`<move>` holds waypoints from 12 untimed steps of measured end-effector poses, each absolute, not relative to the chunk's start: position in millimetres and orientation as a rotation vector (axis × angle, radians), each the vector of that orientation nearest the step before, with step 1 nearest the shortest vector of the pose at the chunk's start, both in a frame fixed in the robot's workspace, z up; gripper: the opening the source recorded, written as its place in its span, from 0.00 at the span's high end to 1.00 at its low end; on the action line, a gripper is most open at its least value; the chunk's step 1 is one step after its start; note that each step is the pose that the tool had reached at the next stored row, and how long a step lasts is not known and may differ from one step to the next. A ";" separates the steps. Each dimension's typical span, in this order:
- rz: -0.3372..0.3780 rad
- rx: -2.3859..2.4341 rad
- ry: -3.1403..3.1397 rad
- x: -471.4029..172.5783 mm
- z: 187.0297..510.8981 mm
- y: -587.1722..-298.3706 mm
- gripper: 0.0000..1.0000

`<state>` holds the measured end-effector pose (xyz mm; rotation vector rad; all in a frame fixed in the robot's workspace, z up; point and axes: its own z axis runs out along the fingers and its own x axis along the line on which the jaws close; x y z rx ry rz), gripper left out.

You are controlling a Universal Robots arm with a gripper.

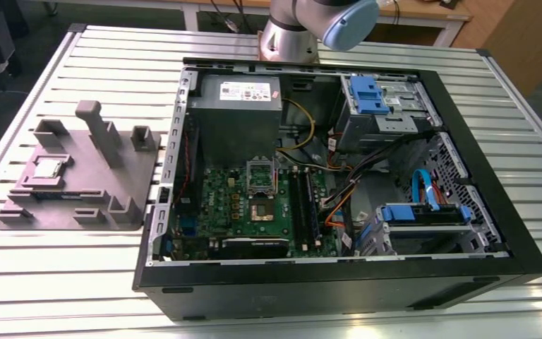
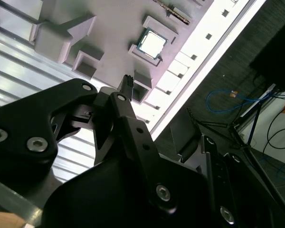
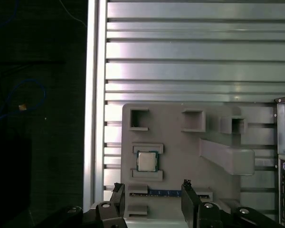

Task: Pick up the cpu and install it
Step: 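Pick up the cpu and move it towards the insertion slot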

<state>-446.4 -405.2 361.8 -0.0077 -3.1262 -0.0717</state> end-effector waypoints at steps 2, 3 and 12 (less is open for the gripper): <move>-0.072 -0.008 -3.126 -446.5 361.0 -405.2 0.41; -0.072 -0.008 -3.126 -446.5 360.5 -405.2 0.41; -0.072 -0.008 -3.126 -446.5 355.4 -405.4 0.41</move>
